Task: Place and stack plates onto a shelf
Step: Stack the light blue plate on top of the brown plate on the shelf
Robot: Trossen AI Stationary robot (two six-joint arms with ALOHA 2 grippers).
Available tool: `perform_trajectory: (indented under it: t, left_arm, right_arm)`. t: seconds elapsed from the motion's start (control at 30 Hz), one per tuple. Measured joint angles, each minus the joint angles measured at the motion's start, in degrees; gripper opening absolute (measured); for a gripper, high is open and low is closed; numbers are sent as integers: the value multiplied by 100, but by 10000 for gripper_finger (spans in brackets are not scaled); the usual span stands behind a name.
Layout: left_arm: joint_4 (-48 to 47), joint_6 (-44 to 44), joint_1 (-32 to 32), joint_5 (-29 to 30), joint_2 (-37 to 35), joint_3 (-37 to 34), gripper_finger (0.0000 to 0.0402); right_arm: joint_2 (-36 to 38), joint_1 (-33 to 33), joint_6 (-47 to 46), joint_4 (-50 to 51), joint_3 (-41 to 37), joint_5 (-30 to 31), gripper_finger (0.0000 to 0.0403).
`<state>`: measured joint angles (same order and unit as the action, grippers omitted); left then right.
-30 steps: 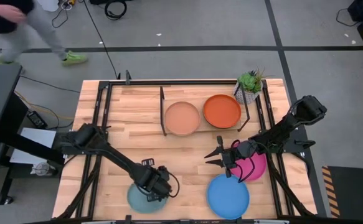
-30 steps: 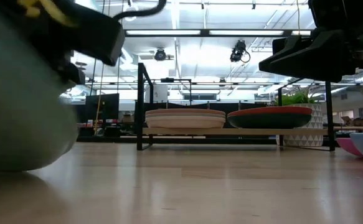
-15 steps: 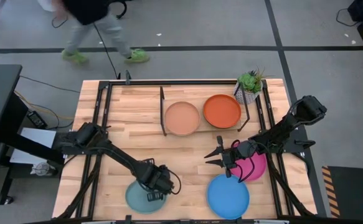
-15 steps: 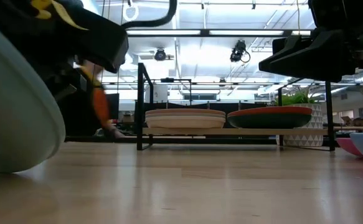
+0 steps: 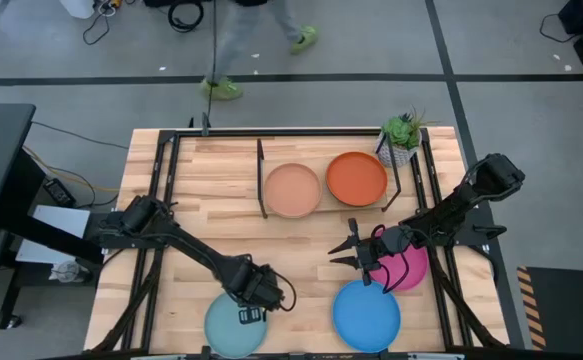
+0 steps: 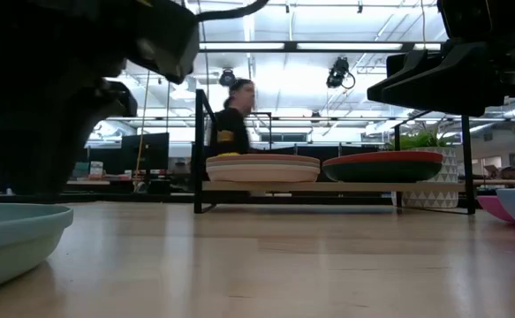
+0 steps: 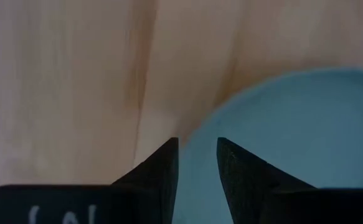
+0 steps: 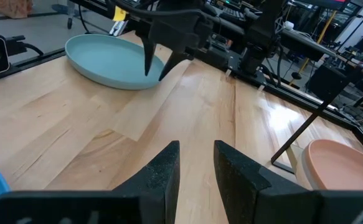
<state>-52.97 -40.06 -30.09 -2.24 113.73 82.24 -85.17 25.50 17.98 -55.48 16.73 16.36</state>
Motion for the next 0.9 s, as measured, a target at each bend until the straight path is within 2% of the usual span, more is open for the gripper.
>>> perform_trajectory:
  t: [0.27, 0.53, 0.63, 0.8, 0.9]
  left_arm:
    - [-227, 40, -6, 208, 27, -70, 116]
    - [211, 87, -33, -59, 39, -481, 114]
    - [203, 97, -4, -25, 39, -485, 93]
    - [229, 193, 43, -144, 37, -483, 18]
    - [230, 219, 84, -174, 10, -479, 15]
  right_arm:
    - [0, 0, -3, -4, 0, 0, 105]
    - [0, 0, -22, -2, 0, -2, 104]
    - [0, 0, -22, -2, 0, -2, 104]
    - [0, -1, -22, -4, 0, -2, 104]
    - [0, 0, -24, -4, 0, -2, 104]
